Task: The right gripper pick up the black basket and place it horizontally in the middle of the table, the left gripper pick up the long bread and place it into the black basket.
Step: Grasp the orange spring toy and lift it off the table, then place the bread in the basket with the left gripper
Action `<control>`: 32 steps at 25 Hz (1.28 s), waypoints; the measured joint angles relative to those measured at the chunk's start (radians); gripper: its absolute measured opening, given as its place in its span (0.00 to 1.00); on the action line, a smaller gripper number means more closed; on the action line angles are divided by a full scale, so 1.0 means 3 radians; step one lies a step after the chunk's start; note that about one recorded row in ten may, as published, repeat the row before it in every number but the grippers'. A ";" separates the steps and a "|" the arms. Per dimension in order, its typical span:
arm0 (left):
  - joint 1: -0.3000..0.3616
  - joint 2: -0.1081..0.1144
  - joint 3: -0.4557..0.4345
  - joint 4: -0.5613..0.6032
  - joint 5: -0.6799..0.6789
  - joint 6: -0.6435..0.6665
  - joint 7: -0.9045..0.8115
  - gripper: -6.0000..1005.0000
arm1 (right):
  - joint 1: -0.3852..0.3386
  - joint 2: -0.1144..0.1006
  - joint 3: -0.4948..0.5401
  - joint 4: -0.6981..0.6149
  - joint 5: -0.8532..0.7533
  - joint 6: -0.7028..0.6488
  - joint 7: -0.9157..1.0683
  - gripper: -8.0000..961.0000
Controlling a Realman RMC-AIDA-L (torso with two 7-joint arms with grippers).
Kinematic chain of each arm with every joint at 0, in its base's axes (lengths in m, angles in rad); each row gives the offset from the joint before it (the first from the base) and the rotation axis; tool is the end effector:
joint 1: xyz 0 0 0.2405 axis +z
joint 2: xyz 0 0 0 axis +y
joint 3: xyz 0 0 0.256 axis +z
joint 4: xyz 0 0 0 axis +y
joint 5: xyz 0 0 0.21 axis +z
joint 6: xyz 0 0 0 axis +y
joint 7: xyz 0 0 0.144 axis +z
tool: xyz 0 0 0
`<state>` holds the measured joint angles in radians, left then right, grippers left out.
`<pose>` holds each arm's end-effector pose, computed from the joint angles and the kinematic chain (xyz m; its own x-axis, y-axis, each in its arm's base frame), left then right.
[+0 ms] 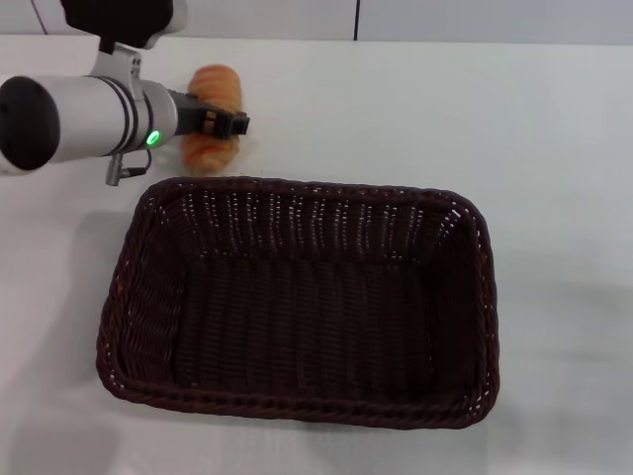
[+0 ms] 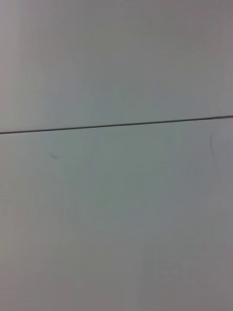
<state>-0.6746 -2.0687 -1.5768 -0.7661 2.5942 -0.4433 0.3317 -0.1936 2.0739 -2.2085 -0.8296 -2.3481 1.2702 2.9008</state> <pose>-0.2337 0.4404 -0.0435 0.7424 0.5943 0.3092 0.5932 -0.3688 -0.7156 0.3221 0.2022 0.0070 0.7004 0.1946 -0.6867 -0.7137 0.1890 -0.6744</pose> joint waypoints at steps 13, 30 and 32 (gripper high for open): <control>0.0695 0.0025 0.0137 -0.1637 0.0021 -0.0720 0.0126 0.67 | 0.0001 0.0000 -0.0047 -0.0020 -0.0002 0.0008 0.0000 0.85; 0.1654 0.0029 0.0010 -0.4052 -0.0519 -0.2895 0.0645 0.50 | 0.0025 -0.0005 -0.0026 -0.0008 0.0017 0.0008 0.0000 0.85; 0.1651 0.0028 0.0005 -0.4034 -0.0568 -0.3014 0.0689 0.50 | 0.0025 -0.0005 -0.0021 -0.0004 0.0018 0.0007 0.0000 0.85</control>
<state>-0.1793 -2.0601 -1.5753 -1.9763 2.4238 -1.3474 0.5385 -0.1861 2.0723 -2.2149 -0.8308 -2.3428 1.2723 2.9007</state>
